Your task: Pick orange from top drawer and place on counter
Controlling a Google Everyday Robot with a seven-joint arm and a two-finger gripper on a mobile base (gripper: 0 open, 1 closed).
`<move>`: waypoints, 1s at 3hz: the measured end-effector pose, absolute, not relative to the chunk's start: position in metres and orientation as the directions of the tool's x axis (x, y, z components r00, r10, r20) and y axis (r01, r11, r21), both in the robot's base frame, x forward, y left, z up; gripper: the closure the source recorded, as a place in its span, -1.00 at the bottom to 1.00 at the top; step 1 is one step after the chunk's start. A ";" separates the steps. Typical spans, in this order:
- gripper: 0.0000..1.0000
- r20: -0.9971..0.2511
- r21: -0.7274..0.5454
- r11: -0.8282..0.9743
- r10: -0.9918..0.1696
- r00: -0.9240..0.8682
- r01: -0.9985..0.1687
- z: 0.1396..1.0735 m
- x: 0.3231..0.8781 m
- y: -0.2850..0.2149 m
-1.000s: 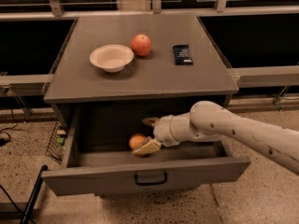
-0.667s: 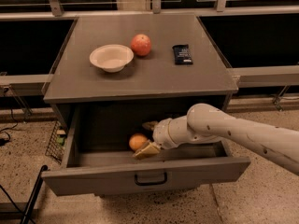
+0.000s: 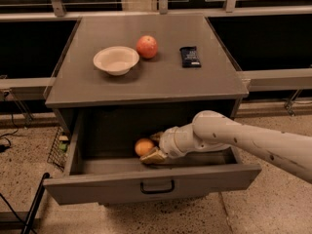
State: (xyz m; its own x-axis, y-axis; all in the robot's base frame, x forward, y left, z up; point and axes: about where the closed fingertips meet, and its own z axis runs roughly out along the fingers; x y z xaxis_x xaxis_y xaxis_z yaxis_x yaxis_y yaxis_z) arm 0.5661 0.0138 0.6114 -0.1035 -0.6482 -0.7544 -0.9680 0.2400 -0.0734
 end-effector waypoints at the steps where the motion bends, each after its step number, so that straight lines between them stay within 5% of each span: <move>1: 0.52 -0.754 -0.073 0.240 -0.648 -0.104 -0.968 0.611 0.566 0.014; 2: 1.00 -0.755 -0.074 0.239 -0.648 -0.103 -0.968 0.612 0.566 0.014; 3: 1.00 -0.755 -0.074 0.239 -0.648 -0.103 -0.968 0.612 0.566 0.014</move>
Offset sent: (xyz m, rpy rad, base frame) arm 0.0000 0.0000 0.0000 0.0000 0.0000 0.0000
